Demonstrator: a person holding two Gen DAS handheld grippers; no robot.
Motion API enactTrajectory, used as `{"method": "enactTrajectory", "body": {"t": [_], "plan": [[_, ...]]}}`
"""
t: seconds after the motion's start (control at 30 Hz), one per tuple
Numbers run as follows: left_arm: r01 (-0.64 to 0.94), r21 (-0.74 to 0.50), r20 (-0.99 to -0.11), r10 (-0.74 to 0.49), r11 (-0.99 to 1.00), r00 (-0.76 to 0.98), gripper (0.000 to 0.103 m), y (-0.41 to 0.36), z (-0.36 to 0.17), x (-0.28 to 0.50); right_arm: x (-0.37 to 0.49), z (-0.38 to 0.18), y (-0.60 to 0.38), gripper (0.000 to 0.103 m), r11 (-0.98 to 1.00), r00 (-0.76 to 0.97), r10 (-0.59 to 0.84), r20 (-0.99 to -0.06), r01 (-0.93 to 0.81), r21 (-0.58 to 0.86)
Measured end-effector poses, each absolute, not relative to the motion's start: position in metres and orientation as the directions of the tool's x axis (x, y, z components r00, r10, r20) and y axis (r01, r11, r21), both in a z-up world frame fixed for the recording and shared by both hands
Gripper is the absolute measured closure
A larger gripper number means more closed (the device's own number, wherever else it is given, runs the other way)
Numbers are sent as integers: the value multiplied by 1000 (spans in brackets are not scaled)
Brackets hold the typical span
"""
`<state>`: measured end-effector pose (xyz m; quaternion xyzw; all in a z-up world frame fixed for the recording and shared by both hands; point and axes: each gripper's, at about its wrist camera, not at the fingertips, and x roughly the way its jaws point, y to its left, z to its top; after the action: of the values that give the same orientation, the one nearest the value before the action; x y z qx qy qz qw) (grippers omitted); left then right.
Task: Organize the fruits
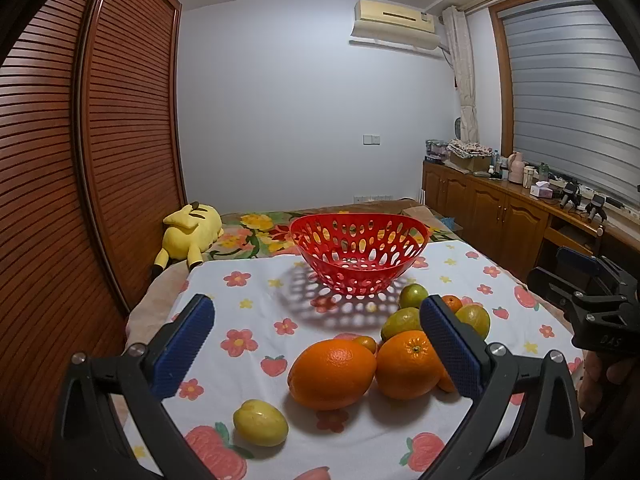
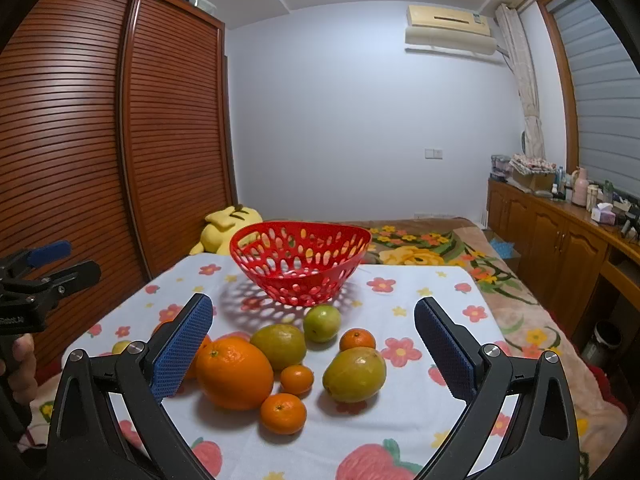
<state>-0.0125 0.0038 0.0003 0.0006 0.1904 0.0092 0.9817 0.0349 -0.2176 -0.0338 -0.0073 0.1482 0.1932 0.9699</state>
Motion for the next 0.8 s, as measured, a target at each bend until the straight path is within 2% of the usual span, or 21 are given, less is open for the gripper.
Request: {"method": "enactTrajectory", "body": {"t": [0.8], "plan": [[-12, 13, -356, 16, 1000, 934, 0, 1, 5, -19, 34, -32, -215, 0, 925, 883, 374, -285, -378, 41]]}}
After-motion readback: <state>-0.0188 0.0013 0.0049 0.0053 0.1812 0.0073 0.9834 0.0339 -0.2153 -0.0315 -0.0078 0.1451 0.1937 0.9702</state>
